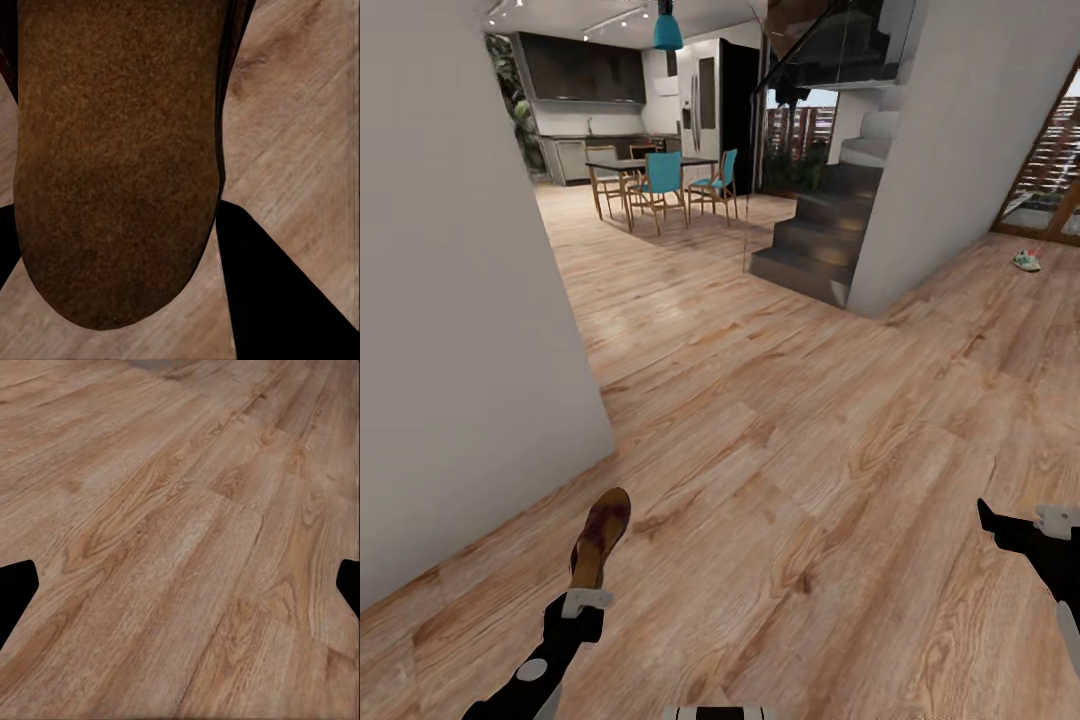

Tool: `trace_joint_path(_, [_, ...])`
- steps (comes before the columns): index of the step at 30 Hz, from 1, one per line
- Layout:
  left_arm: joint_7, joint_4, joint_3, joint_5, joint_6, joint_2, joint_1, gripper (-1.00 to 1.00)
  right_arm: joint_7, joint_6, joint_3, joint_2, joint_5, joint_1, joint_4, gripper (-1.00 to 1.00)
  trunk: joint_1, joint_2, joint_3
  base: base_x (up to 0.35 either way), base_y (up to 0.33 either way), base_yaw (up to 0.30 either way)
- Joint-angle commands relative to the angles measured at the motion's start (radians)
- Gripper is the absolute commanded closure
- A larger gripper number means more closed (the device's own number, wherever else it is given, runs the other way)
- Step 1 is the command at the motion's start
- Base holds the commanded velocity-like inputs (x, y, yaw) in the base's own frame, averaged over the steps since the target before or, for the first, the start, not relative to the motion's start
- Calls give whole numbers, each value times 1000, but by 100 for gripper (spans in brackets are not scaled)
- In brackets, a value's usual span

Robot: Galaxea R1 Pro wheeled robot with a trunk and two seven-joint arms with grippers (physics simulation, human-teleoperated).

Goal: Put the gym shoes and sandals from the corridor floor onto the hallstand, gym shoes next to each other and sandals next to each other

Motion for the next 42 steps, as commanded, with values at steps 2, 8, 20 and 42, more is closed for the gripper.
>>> trace_joint_path(2, [1,0,-2,-8,-2,1,0,100,5,6,-2,0,-4,-1,-1,-100,-8,14,8,0,0,-267])
trace_joint_path(8, [1,0,-2,-8,-2,1,0,100,5,6,-1,0,-4,-1,-1,-100,-31,56,32,0,0,-254])
trace_joint_path(20, [-2,-12,-2,-10,-4,3,1,100,5,6,1,2,-4,-1,2,-100,-42,77,47,0,0,-99])
trace_joint_path(42, [-8,-202,-13,-14,7,-10,32,100,-3,2,21,98,5,2,12,-100,-42,77,49,244,-95,-18])
